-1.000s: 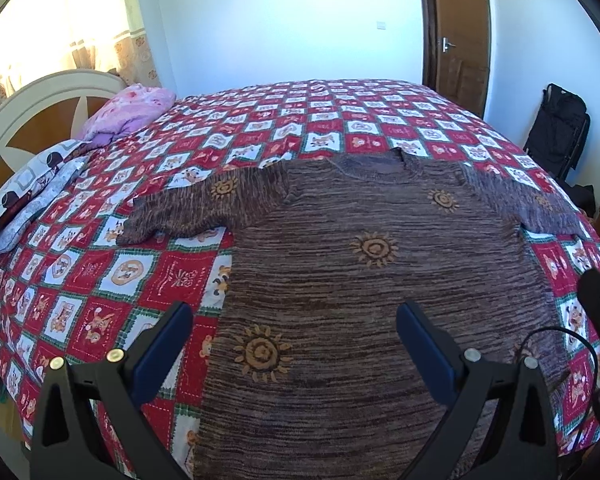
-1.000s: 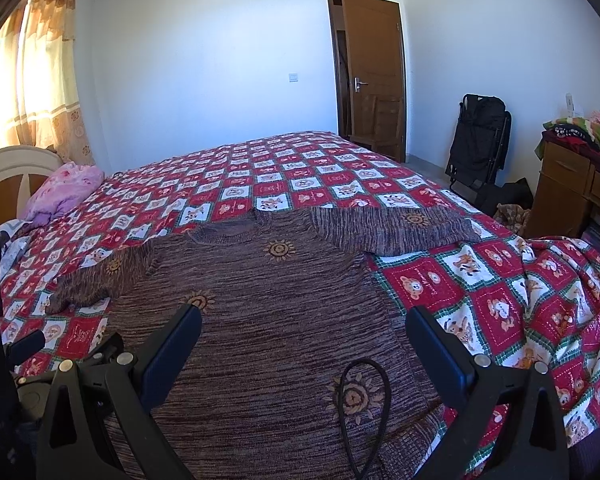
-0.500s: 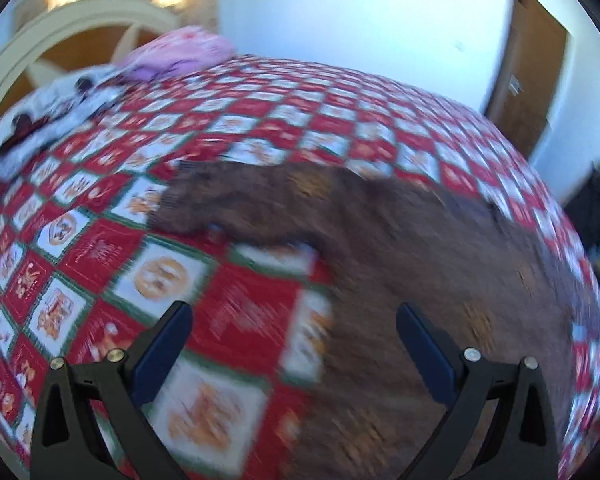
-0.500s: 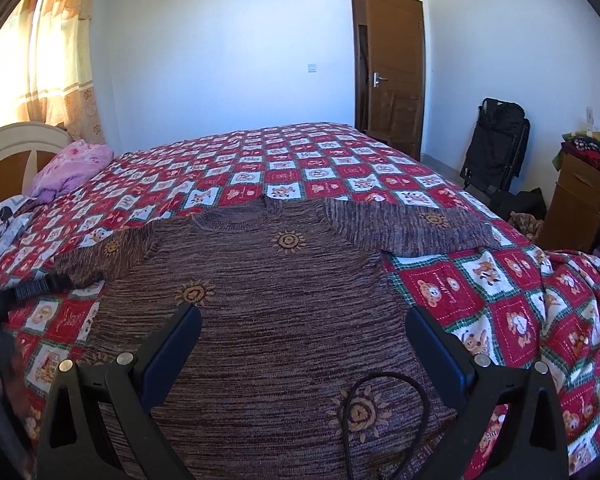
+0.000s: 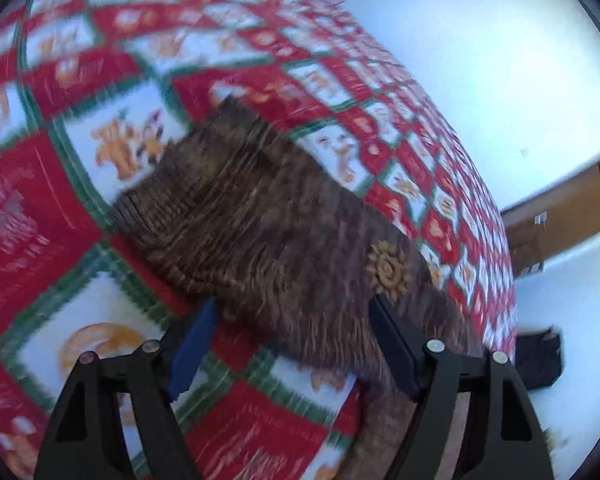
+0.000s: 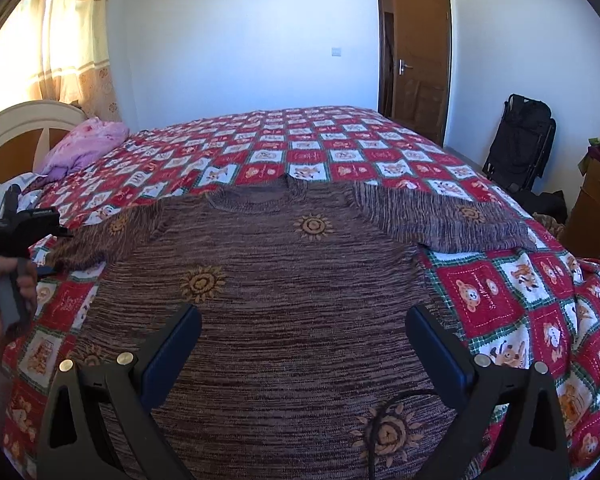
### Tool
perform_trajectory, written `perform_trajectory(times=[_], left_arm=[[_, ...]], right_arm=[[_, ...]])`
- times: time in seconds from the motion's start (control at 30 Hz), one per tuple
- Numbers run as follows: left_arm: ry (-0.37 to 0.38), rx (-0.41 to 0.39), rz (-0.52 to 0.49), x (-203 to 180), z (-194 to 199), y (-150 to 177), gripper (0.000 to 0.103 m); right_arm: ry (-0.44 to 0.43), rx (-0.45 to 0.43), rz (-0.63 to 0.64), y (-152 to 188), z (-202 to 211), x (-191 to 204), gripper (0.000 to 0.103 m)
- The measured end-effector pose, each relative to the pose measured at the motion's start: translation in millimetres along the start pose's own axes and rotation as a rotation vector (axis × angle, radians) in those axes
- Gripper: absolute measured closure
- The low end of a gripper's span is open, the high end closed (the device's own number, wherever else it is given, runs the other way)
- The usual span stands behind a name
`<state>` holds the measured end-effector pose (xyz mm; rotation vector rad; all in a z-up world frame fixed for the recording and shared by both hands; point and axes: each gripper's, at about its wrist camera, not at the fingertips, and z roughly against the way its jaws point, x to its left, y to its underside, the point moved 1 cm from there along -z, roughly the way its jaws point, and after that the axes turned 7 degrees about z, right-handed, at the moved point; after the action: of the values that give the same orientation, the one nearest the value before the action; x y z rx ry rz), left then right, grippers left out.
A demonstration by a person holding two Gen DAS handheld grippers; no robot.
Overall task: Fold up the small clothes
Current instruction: 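Grasp the cuff of a sweater sleeve with the left gripper and lift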
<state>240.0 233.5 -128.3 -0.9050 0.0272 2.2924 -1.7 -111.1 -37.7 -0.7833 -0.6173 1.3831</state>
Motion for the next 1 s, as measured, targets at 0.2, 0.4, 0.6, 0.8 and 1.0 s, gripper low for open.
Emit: perform_trajectory(times=[0.2, 0.4, 0.6, 0.8, 1.0], left_arm=[[-0.024, -0.071, 0.027, -2.8, -3.5, -13.1, 0.044], [-0.081, -0.098, -0.019, 1.2, -7.1, -23.7, 0.089], [-0.104, -0.217, -0.205, -39.7, 18.2, -7.0, 0.091], [-0.010, -0.335, -0.641, -147.9, 46.1, 81.4, 0.091], [0.034, -0.302, -1.037, -202.2, 20.2, 217.7, 0.091]], right_arm=[[0.017, 0.027, -0.030, 2.2, -10.8, -13.1, 0.001], [0.016, 0.051, -0.073, 5.8, -18.7, -25.7, 0.001], [0.019, 0.061, -0.112, 8.2, -20.8, -35.6, 0.001], [0.028, 0.067, -0.139, 11.4, -21.7, -44.7, 0.001], [0.023, 0.087, -0.163, 15.2, -25.7, -53.5, 0.001]])
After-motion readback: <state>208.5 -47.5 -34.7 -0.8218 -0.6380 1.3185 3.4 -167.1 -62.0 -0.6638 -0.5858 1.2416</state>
